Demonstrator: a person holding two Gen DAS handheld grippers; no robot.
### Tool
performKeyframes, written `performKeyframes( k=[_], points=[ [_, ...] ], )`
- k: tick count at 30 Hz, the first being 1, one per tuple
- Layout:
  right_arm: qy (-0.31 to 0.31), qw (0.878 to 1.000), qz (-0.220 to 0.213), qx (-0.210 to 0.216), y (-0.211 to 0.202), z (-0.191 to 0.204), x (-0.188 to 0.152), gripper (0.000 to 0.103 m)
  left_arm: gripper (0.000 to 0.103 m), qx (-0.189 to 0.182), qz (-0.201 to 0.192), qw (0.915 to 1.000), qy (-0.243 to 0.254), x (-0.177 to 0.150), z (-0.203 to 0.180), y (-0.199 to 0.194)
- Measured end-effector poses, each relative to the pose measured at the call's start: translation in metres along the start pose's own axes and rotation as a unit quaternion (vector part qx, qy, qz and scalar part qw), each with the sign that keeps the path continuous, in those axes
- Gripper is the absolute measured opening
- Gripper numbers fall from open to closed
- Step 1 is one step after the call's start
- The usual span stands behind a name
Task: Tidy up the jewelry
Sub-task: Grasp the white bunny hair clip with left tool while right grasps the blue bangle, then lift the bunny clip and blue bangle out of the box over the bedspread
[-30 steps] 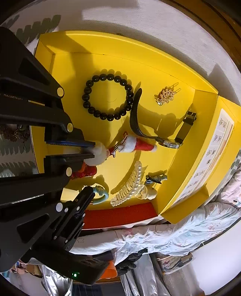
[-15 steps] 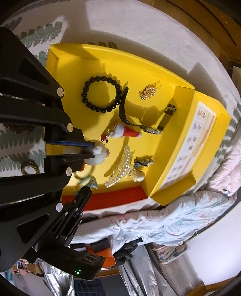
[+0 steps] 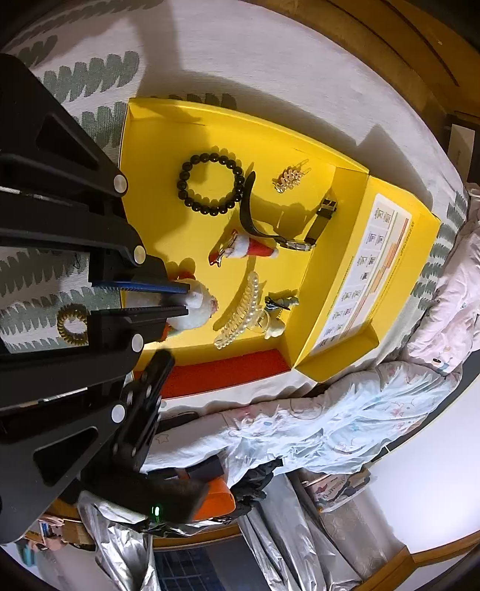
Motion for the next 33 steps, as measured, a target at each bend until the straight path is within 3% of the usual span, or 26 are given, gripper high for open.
performKeyframes(
  k=[8, 14, 22, 26, 33],
  points=[
    [0.022, 0.998, 0.052, 0.000, 0.038, 0.012, 0.002, 0.016, 0.006, 0.008, 0.001, 1.0000, 0.000, 0.000, 0.007, 0.000],
    [0.037, 0.997, 0.065, -0.005, 0.049, 0.009, 0.000, 0.017, 0.006, 0.009, 0.002, 1.0000, -0.003, 0.000, 0.011, -0.001],
    [0.040, 0.996, 0.074, -0.015, 0.061, 0.010, 0.001, 0.023, 0.006, 0.011, 0.005, 0.9999, -0.002, -0.002, 0.013, 0.000],
    [0.041, 0.996, 0.076, -0.025, 0.064, 0.007, 0.000, 0.032, 0.006, 0.011, 0.005, 0.9999, -0.004, -0.002, 0.013, 0.000],
    [0.018, 0.996, 0.064, -0.061, 0.066, 0.011, -0.001, 0.028, 0.006, 0.011, 0.006, 0.9999, -0.003, -0.002, 0.014, 0.001]
  ],
)
Point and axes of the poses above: each gripper's, at about its wrist camera, not at the fingertips, and y roughly the way its jaws point, z to its left, x to its top, the point moved 7 cm from there along y, roughly the way its jaws point, and after that the axes turned 5 degrees about y, right-handed, at the moved point
